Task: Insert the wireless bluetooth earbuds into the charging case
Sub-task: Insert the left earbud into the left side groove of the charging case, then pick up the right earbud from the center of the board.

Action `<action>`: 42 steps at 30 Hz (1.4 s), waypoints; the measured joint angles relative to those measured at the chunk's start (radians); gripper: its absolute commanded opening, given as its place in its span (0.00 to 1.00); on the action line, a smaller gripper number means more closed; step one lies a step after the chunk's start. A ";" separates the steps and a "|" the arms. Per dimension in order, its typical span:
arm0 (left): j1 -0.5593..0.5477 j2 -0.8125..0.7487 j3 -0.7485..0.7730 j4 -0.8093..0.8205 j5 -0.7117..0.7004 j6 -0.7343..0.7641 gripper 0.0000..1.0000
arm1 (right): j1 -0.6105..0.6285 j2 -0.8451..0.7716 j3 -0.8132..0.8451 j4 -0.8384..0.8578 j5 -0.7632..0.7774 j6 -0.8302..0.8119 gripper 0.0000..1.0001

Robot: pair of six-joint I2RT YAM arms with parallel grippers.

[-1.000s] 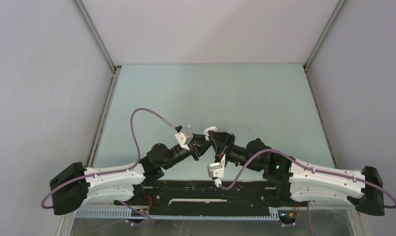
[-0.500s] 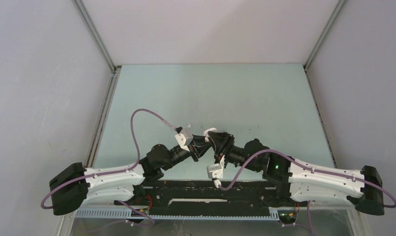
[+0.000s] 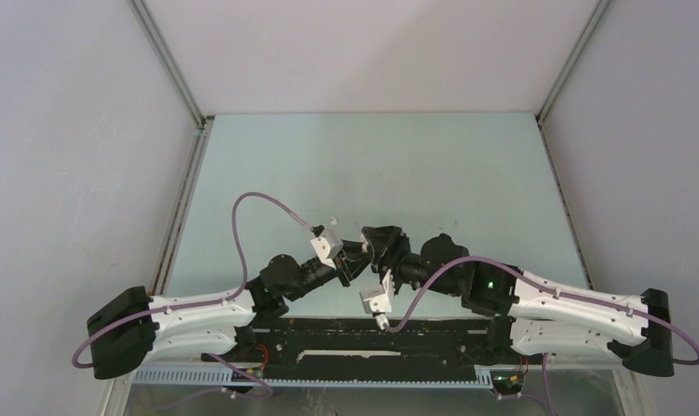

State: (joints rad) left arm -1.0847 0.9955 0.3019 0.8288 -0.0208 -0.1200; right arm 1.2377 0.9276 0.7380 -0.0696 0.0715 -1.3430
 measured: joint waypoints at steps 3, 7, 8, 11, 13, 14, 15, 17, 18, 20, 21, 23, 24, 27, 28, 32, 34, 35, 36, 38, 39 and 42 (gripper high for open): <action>0.000 0.000 -0.001 0.004 0.000 0.001 0.00 | -0.013 0.032 0.084 -0.107 -0.022 0.026 0.63; 0.000 0.000 -0.010 0.014 -0.002 0.007 0.00 | -0.029 0.058 0.166 -0.233 -0.049 0.065 0.66; 0.000 0.000 -0.012 0.015 -0.003 0.008 0.00 | -0.031 0.061 0.182 -0.261 -0.055 0.075 0.67; 0.000 0.000 -0.012 0.030 -0.005 0.008 0.00 | -0.036 0.065 0.230 -0.357 -0.080 0.110 0.71; 0.000 0.000 -0.012 0.041 -0.007 0.008 0.00 | -0.038 0.068 0.259 -0.413 -0.095 0.130 0.68; 0.000 0.000 -0.012 0.045 -0.006 0.008 0.00 | -0.039 0.072 0.278 -0.446 -0.102 0.142 0.66; 0.000 0.000 -0.012 0.047 -0.006 0.008 0.00 | -0.042 0.076 0.296 -0.475 -0.112 0.153 0.65; 0.000 0.000 -0.012 0.051 -0.006 0.009 0.00 | -0.055 0.090 0.346 -0.543 -0.140 0.185 0.62; 0.000 0.000 -0.012 0.052 -0.006 0.008 0.00 | -0.064 0.100 0.372 -0.571 -0.153 0.199 0.61; 0.000 0.000 -0.012 0.053 -0.006 0.008 0.00 | -0.108 0.131 0.444 -0.636 -0.198 0.255 0.60; 0.000 0.000 -0.012 0.053 -0.006 0.008 0.00 | -0.141 0.149 0.485 -0.661 -0.224 0.290 0.59; 0.000 0.000 -0.012 0.053 -0.012 0.008 0.00 | -0.216 0.180 0.554 -0.692 -0.280 0.354 0.58; 0.000 -0.001 -0.013 0.053 -0.015 0.007 0.00 | -0.266 0.197 0.589 -0.704 -0.314 0.391 0.57; 0.000 -0.011 -0.031 0.053 -0.040 0.006 0.00 | -0.417 0.238 0.663 -0.715 -0.397 0.486 0.55; 0.000 -0.013 -0.036 0.046 -0.053 0.006 0.00 | -0.470 0.251 0.677 -0.715 -0.426 0.519 0.54; 0.000 -0.029 -0.040 -0.002 -0.127 0.003 0.00 | -0.628 0.302 0.684 -0.722 -0.519 0.643 0.49; 0.006 -0.052 -0.040 -0.043 -0.174 -0.011 0.00 | -0.692 0.343 0.687 -0.732 -0.551 0.707 0.48; 0.013 -0.068 -0.040 -0.067 -0.193 -0.018 0.00 | -0.719 0.372 0.693 -0.738 -0.560 0.740 0.48; 0.023 -0.084 -0.040 -0.089 -0.209 -0.030 0.00 | -0.736 0.395 0.697 -0.739 -0.563 0.764 0.47; 0.058 -0.127 -0.045 -0.132 -0.239 -0.058 0.00 | -0.768 0.451 0.705 -0.745 -0.566 0.820 0.47; 0.075 -0.154 -0.050 -0.154 -0.256 -0.070 0.00 | -0.778 0.477 0.707 -0.745 -0.566 0.845 0.46; 0.116 -0.243 -0.071 -0.225 -0.315 -0.116 0.00 | -0.786 0.545 0.707 -0.743 -0.565 0.910 0.44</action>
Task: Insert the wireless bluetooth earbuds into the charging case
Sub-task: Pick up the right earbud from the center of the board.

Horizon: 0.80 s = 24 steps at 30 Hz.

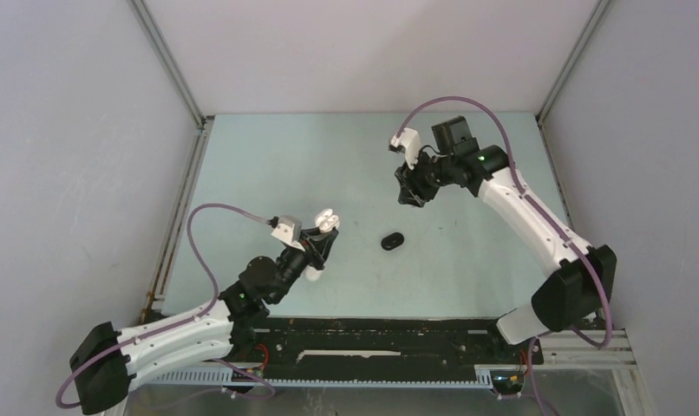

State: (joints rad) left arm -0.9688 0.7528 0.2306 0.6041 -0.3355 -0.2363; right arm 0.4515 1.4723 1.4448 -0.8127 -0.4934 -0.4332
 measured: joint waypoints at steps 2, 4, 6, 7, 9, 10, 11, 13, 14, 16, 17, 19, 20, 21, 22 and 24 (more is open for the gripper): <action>0.012 -0.060 -0.013 -0.050 -0.039 -0.027 0.00 | 0.007 0.047 0.000 0.009 0.003 0.043 0.44; 0.016 -0.113 -0.020 -0.101 -0.073 -0.050 0.00 | 0.020 0.099 0.000 0.032 0.016 0.092 0.45; 0.017 -0.150 -0.021 -0.144 -0.099 -0.065 0.00 | 0.037 0.151 0.000 0.075 0.036 0.151 0.46; 0.017 -0.165 -0.021 -0.163 -0.109 -0.074 0.00 | 0.047 0.183 0.000 0.107 0.050 0.188 0.48; 0.017 -0.194 -0.021 -0.206 -0.126 -0.084 0.00 | 0.071 0.235 0.000 0.167 0.079 0.249 0.53; 0.017 -0.205 -0.021 -0.225 -0.132 -0.088 0.00 | 0.088 0.259 -0.001 0.202 0.104 0.275 0.53; 0.017 -0.214 -0.021 -0.241 -0.135 -0.090 0.00 | 0.108 0.282 -0.001 0.236 0.129 0.297 0.54; 0.017 -0.238 -0.018 -0.282 -0.142 -0.097 0.00 | 0.158 0.320 -0.001 0.305 0.170 0.318 0.54; 0.017 -0.250 -0.015 -0.302 -0.147 -0.100 0.00 | 0.183 0.338 -0.001 0.333 0.184 0.322 0.54; 0.017 -0.271 -0.008 -0.335 -0.155 -0.104 0.00 | 0.230 0.375 0.008 0.372 0.204 0.322 0.53; 0.017 -0.283 -0.004 -0.348 -0.159 -0.105 0.00 | 0.249 0.399 0.018 0.388 0.209 0.321 0.53; 0.017 -0.306 0.003 -0.377 -0.164 -0.105 0.00 | 0.286 0.449 0.048 0.403 0.218 0.317 0.53; 0.017 -0.316 0.005 -0.387 -0.167 -0.106 0.00 | 0.301 0.477 0.068 0.407 0.225 0.316 0.53; 0.017 -0.328 0.006 -0.395 -0.169 -0.106 0.00 | 0.314 0.507 0.091 0.407 0.231 0.315 0.53; 0.017 -0.339 0.008 -0.402 -0.171 -0.106 0.00 | 0.321 0.531 0.111 0.406 0.237 0.317 0.53; 0.017 -0.355 0.008 -0.415 -0.177 -0.108 0.00 | 0.332 0.582 0.153 0.408 0.256 0.329 0.54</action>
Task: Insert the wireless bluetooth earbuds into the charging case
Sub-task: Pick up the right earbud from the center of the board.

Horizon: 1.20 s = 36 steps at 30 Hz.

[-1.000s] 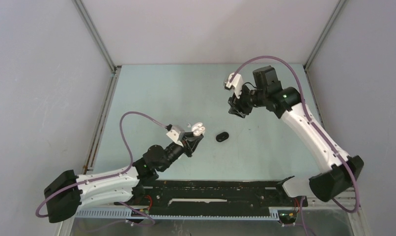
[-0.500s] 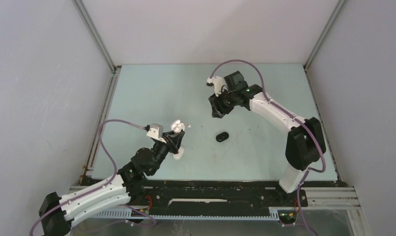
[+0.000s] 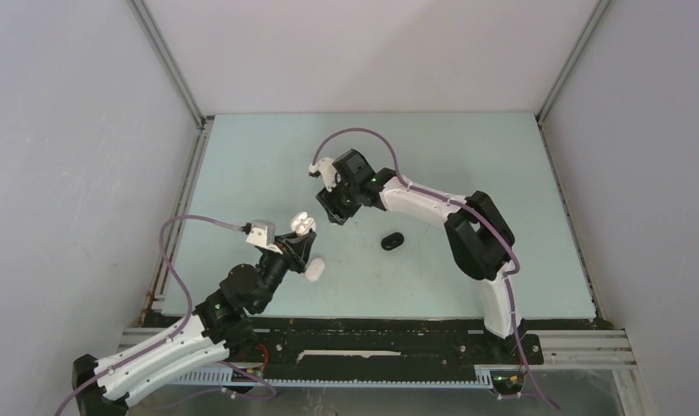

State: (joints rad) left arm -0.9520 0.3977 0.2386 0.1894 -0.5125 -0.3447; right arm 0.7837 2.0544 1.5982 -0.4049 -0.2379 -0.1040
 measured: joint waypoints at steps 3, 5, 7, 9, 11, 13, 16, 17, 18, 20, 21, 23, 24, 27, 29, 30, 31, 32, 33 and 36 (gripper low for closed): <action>0.000 -0.013 0.000 -0.024 -0.002 -0.006 0.00 | 0.009 0.045 0.028 0.005 0.035 0.026 0.56; 0.000 -0.018 0.000 -0.036 -0.002 -0.006 0.00 | 0.015 0.072 0.052 0.002 0.061 0.035 0.56; 0.000 -0.026 0.000 -0.048 -0.003 -0.007 0.00 | 0.022 0.108 0.095 -0.003 0.086 0.044 0.56; 0.000 -0.034 0.000 -0.056 -0.005 -0.008 0.00 | 0.031 0.143 0.143 -0.011 0.106 0.047 0.55; 0.000 -0.039 0.000 -0.060 -0.006 -0.013 0.00 | 0.037 0.170 0.179 -0.017 0.119 0.052 0.54; 0.000 -0.040 0.000 -0.062 -0.006 -0.014 0.00 | 0.040 0.188 0.200 -0.023 0.130 0.055 0.53; 0.000 -0.040 0.000 -0.066 -0.005 -0.014 0.00 | 0.046 0.204 0.208 -0.028 0.141 0.064 0.53; 0.000 -0.039 0.000 -0.066 -0.005 -0.014 0.00 | 0.047 0.210 0.209 -0.030 0.143 0.066 0.52; 0.000 -0.038 0.000 -0.066 -0.005 -0.014 0.00 | 0.047 0.216 0.209 -0.033 0.148 0.068 0.52; 0.000 -0.034 0.000 -0.066 -0.005 -0.014 0.00 | 0.048 0.228 0.209 -0.040 0.156 0.070 0.52; 0.000 -0.031 0.000 -0.065 -0.005 -0.014 0.00 | 0.051 0.235 0.209 -0.045 0.160 0.070 0.52; 0.000 -0.026 0.000 -0.065 -0.005 -0.014 0.00 | 0.054 0.245 0.209 -0.056 0.167 0.070 0.51; 0.000 -0.024 0.000 -0.065 -0.005 -0.014 0.00 | 0.055 0.248 0.209 -0.064 0.174 0.069 0.50; 0.000 -0.024 0.000 -0.064 -0.005 -0.014 0.00 | 0.060 0.251 0.209 -0.073 0.187 0.066 0.48; 0.000 -0.024 0.000 -0.064 -0.004 -0.014 0.00 | 0.063 0.251 0.209 -0.075 0.193 0.066 0.47; 0.000 -0.024 0.000 -0.064 -0.004 -0.014 0.00 | 0.064 0.251 0.208 -0.075 0.194 0.066 0.46; 0.000 -0.024 0.000 -0.064 -0.004 -0.014 0.00 | 0.064 0.251 0.206 -0.072 0.197 0.065 0.45; 0.000 -0.024 0.000 -0.064 -0.004 -0.014 0.00 | 0.064 0.249 0.201 -0.068 0.197 0.064 0.41; 0.000 -0.023 0.000 -0.063 -0.004 -0.014 0.00 | 0.064 0.246 0.194 -0.062 0.198 0.063 0.38; 0.000 -0.018 0.000 -0.057 -0.004 -0.014 0.00 | 0.064 0.230 0.164 -0.043 0.193 0.058 0.27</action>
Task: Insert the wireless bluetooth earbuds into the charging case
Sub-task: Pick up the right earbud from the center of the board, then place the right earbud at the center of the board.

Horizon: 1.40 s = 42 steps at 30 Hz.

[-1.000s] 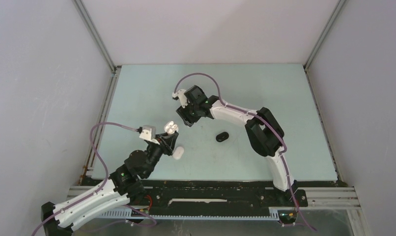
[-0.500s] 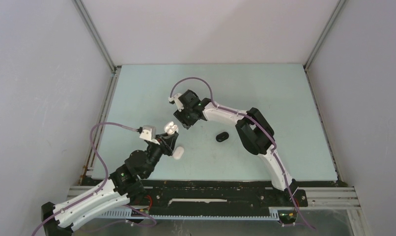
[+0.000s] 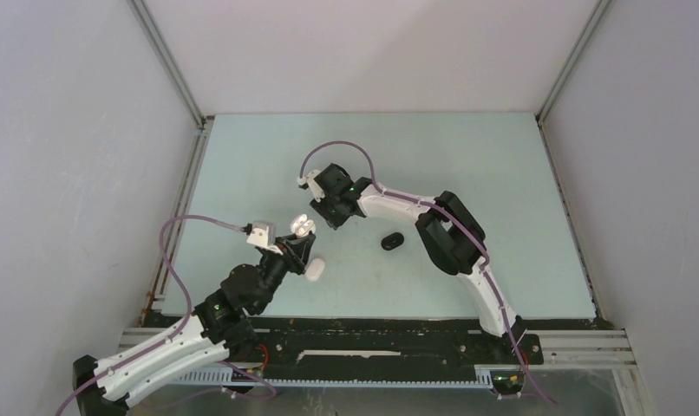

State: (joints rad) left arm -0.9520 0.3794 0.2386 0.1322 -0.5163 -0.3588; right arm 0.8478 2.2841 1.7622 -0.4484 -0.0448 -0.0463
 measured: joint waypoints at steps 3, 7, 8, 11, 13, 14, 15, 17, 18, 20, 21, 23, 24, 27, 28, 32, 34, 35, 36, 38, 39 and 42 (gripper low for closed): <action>0.000 0.000 0.000 0.001 0.003 0.000 0.00 | 0.000 -0.011 -0.019 0.009 -0.004 -0.008 0.20; 0.000 0.000 0.000 0.005 0.005 0.000 0.00 | 0.000 -0.024 -0.040 0.016 -0.012 -0.021 0.14; 0.000 0.000 0.000 0.007 0.005 -0.001 0.00 | 0.000 -0.028 -0.046 0.017 -0.013 -0.023 0.13; 0.000 0.000 0.000 0.008 0.006 -0.001 0.00 | -0.002 -0.048 -0.071 0.008 -0.022 -0.032 0.11; 0.000 0.000 0.000 0.008 0.006 0.000 0.00 | -0.006 -0.058 -0.085 0.003 -0.027 -0.033 0.10; 0.000 0.001 0.000 0.008 0.006 0.000 0.00 | -0.008 -0.070 -0.099 -0.005 -0.032 -0.034 0.10; 0.000 0.003 0.000 0.008 0.006 0.000 0.00 | -0.011 -0.085 -0.118 -0.018 -0.040 -0.034 0.11; 0.000 0.008 0.000 0.009 0.006 0.001 0.00 | -0.018 -0.117 -0.154 -0.043 -0.058 -0.035 0.10; 0.000 0.012 0.000 0.009 0.006 0.001 0.00 | -0.024 -0.139 -0.177 -0.062 -0.073 -0.035 0.11; 0.000 0.023 0.000 0.015 0.007 0.002 0.00 | -0.046 -0.196 -0.223 -0.098 -0.116 -0.037 0.11; 0.000 0.028 0.000 0.018 0.008 0.003 0.00 | -0.058 -0.221 -0.238 -0.117 -0.135 -0.040 0.11; 0.000 0.042 0.000 0.026 0.016 0.005 0.00 | -0.092 -0.280 -0.267 -0.159 -0.193 -0.044 0.11; 0.000 0.054 -0.001 0.035 0.023 0.008 0.00 | -0.111 -0.309 -0.274 -0.187 -0.220 -0.047 0.12; 0.000 0.079 -0.004 0.056 0.034 0.011 0.00 | -0.160 -0.363 -0.274 -0.275 -0.287 -0.063 0.11; 0.000 0.089 -0.006 0.069 0.043 0.011 0.00 | -0.178 -0.370 -0.273 -0.315 -0.310 -0.071 0.12; 0.000 0.122 -0.011 0.095 0.060 0.012 0.00 | -0.223 -0.369 -0.307 -0.462 -0.402 -0.103 0.12; 0.000 0.139 -0.011 0.106 0.068 0.015 0.00 | -0.240 -0.369 -0.353 -0.532 -0.452 -0.124 0.12; 0.000 0.148 -0.011 0.114 0.072 0.018 0.00 | -0.248 -0.369 -0.379 -0.568 -0.476 -0.135 0.13; 0.000 0.157 -0.011 0.121 0.076 0.019 0.00 | -0.256 -0.369 -0.399 -0.608 -0.498 -0.148 0.13; 0.000 0.176 -0.011 0.133 0.084 0.021 0.00 | -0.269 -0.369 -0.424 -0.671 -0.535 -0.168 0.15; 0.000 0.187 -0.011 0.140 0.087 0.022 0.00 | -0.276 -0.369 -0.432 -0.691 -0.547 -0.174 0.16; 0.000 0.221 -0.011 0.156 0.105 0.025 0.00 | -0.298 -0.365 -0.446 -0.735 -0.557 -0.185 0.17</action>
State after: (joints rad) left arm -0.9524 0.6003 0.2279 0.2886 -0.4118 -0.3340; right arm 0.5495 1.9186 1.3167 -1.1831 -0.6018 -0.2310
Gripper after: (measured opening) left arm 0.266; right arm 0.232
